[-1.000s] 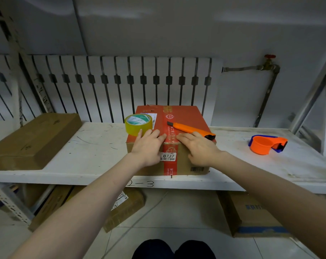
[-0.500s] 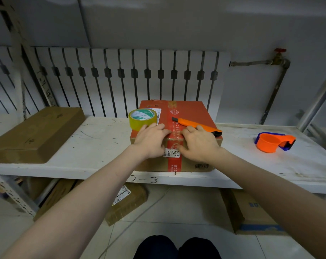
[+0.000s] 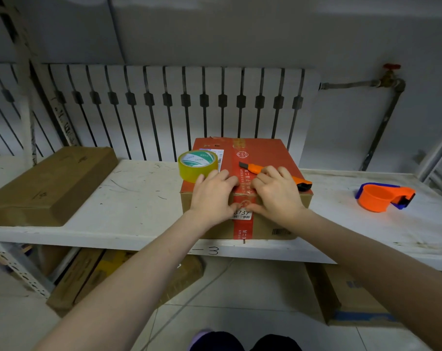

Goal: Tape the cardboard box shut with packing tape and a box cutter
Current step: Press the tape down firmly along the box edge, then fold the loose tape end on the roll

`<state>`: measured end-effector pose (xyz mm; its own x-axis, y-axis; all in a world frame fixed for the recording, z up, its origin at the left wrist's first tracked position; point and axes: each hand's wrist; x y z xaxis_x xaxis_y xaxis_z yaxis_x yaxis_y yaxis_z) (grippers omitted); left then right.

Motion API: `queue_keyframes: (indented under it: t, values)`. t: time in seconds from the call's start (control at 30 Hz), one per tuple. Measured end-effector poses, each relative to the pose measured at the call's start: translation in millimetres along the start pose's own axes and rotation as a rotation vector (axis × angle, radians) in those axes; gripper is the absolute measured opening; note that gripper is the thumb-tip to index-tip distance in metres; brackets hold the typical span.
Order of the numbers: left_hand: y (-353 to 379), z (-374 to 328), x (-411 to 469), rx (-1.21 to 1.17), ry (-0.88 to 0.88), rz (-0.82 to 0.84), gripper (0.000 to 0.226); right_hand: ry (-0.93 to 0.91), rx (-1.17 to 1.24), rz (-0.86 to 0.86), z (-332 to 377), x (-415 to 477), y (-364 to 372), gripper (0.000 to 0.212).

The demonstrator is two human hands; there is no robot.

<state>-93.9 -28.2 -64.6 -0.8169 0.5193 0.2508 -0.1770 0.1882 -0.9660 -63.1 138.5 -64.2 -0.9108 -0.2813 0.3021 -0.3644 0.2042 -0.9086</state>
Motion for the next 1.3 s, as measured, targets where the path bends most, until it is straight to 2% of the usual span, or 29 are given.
queue_keyframes:
  t: [0.2, 0.4, 0.43, 0.5, 0.57, 0.63, 0.7, 0.73, 0.87, 0.97, 1.07, 1.17, 1.3]
  values:
    - [11, 2, -3, 0.027, -0.014, -0.061, 0.049, -0.018, 0.174, 0.013, -8, 2, 0, 0.042]
    - [-3, 6, 1, -0.089, -0.026, 0.033, 0.043, -0.011, 0.269, 0.034, -13, 0, -3, 0.034]
    - [-9, 8, 1, -0.147, -0.016, 0.019, 0.039, -0.013, 0.271, 0.043, -13, 0, -3, 0.033]
    - [-24, 13, 4, -0.214, -0.04, -0.113, 0.036, -0.011, 0.28, 0.054, -12, 0, -5, 0.032]
    - [-36, 21, 9, -0.149, -0.159, -0.207, 0.045, 0.002, 0.301, 0.068, -12, -1, -8, 0.031]
    - [-43, 27, 15, -0.061, -0.304, -0.05, 0.058, 0.01, 0.32, 0.11, -12, -2, -13, 0.032]
    - [-44, 27, 17, -0.012, -0.374, 0.109, 0.052, 0.037, 0.374, 0.123, -10, -2, -20, 0.033]
    - [-44, 26, 16, -0.018, -0.386, 0.123, 0.046, 0.073, 0.442, 0.095, -8, -4, -24, 0.033]
    - [-47, 15, 6, -0.227, -0.369, -0.023, 0.038, 0.179, 0.718, -0.083, 0, -13, -40, 0.033]
    - [-56, -3, -3, -0.513, -0.317, -0.134, 0.037, 0.206, 0.841, -0.19, 3, -19, -54, 0.033]
    - [-65, -21, -14, -0.806, -0.192, -0.19, 0.032, 0.23, 0.956, -0.293, 4, -26, -71, 0.035]
    - [-72, -35, -25, -0.944, -0.088, -0.223, 0.028, 0.223, 0.946, -0.358, 2, -33, -86, 0.038]
    - [-79, -51, -35, -0.98, -0.01, -0.237, 0.025, 0.153, 0.82, -0.375, 1, -39, -102, 0.046]
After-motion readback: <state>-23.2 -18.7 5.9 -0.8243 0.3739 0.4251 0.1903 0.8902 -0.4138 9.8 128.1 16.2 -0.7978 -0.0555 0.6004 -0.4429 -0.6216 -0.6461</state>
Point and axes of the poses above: each hand's wrist, its own x-axis towards the middle knuckle, its own y-axis out of the palm, z = x × y, and after that the axes turned 10 degrees about z, right-handed
